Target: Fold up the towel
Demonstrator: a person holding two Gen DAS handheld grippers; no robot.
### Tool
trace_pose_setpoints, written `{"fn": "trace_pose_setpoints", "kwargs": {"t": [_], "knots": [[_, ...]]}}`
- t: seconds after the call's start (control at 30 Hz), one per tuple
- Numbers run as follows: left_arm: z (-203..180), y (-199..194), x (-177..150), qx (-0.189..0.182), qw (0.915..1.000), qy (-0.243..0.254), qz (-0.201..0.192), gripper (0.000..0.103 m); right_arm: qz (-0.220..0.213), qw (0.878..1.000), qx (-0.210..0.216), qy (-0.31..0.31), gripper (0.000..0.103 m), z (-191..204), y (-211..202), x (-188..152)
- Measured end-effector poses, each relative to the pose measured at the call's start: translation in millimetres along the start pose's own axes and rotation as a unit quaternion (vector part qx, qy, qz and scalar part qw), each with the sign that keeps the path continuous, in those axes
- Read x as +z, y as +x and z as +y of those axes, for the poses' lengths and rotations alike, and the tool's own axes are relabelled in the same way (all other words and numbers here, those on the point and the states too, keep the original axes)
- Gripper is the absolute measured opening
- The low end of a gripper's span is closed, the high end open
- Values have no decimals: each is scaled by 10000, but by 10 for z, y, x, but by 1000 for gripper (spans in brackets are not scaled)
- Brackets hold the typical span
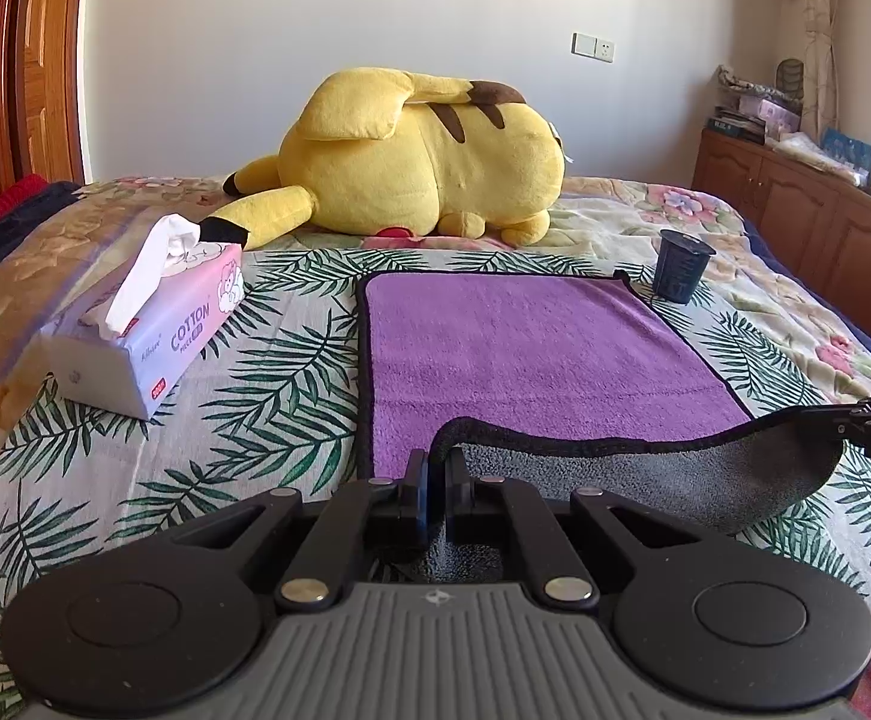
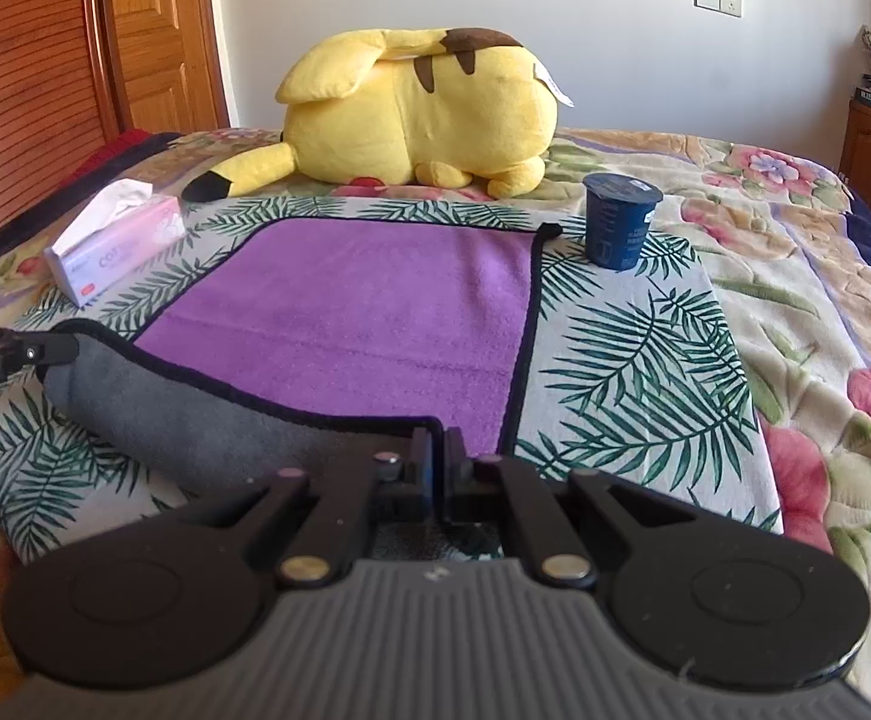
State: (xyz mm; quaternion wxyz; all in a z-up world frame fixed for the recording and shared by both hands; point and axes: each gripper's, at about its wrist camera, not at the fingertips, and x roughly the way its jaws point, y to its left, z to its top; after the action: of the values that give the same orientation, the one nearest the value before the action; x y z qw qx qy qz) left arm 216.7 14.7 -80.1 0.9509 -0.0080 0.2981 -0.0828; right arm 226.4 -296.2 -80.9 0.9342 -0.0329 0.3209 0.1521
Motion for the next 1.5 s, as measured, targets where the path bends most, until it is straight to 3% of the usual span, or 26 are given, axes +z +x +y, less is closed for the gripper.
{"fn": "trace_pose_setpoints", "kwargs": {"t": [0.57,0.8,1.5], "knots": [[27,65,265,3,9997,64,-254,0,-307,9995,106,-28,4,-92,78,224],[12,73,410,18,9991,139,-389,0,-643,9978,58,-134,3,-96,28,402],[-56,320,1079,53,9953,455,-852,0,-1276,9894,-140,-677,3,-114,144,917]]}}
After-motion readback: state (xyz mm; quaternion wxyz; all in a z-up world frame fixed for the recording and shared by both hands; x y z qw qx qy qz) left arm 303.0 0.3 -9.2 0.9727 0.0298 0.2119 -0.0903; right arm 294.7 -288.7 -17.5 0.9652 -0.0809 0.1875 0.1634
